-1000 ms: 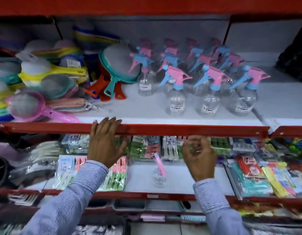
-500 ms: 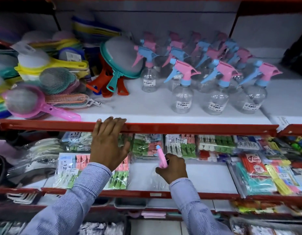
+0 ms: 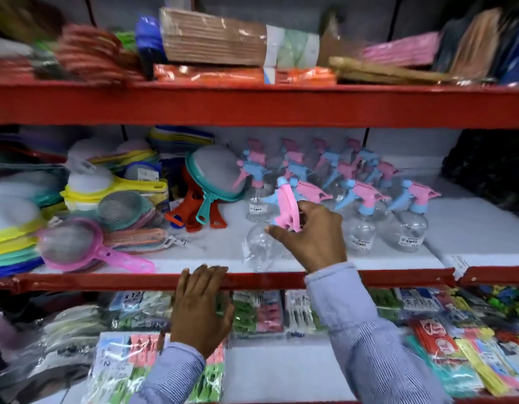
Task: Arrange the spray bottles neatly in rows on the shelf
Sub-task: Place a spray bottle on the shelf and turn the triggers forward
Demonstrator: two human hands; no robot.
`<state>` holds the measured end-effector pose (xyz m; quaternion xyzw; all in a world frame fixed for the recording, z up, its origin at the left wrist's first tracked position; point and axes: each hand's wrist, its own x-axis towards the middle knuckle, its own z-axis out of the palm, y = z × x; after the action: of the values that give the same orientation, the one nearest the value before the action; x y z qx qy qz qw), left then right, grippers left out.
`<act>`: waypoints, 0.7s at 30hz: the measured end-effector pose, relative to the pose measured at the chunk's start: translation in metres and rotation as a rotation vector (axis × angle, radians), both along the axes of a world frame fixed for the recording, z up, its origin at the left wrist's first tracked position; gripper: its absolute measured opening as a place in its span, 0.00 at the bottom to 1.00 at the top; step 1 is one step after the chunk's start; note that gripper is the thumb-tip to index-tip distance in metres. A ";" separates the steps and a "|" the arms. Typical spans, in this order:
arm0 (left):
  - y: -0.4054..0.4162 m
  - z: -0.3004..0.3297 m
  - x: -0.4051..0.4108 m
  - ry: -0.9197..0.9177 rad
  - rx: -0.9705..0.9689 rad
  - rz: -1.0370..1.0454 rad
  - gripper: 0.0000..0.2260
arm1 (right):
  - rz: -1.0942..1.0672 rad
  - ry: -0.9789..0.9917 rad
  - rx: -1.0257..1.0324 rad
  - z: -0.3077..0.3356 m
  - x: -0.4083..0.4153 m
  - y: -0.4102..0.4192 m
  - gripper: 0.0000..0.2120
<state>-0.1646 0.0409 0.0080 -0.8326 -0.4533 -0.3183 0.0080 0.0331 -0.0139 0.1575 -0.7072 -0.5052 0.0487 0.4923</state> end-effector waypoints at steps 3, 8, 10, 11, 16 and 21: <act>0.000 0.000 -0.001 -0.007 0.018 -0.009 0.26 | -0.030 -0.047 -0.041 -0.007 -0.003 0.039 0.10; 0.001 -0.002 0.000 0.008 0.018 0.006 0.25 | -0.038 -0.001 -0.029 -0.019 -0.008 0.070 0.12; 0.001 -0.003 0.000 0.007 0.021 0.009 0.25 | -0.030 -0.001 0.001 -0.022 -0.009 0.074 0.11; 0.002 -0.004 0.000 0.008 0.024 0.005 0.25 | -0.029 -0.006 0.020 -0.024 -0.010 0.076 0.12; 0.005 -0.008 0.001 0.005 0.039 0.008 0.24 | -0.038 0.070 0.086 -0.032 -0.014 0.079 0.26; 0.005 -0.008 0.003 -0.009 0.038 0.028 0.24 | -0.002 0.164 0.168 -0.040 -0.015 0.077 0.29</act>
<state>-0.1617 0.0456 -0.0005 -0.8244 -0.4591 -0.3301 0.0262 0.0182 0.0632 0.1179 -0.6575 -0.4647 0.0634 0.5897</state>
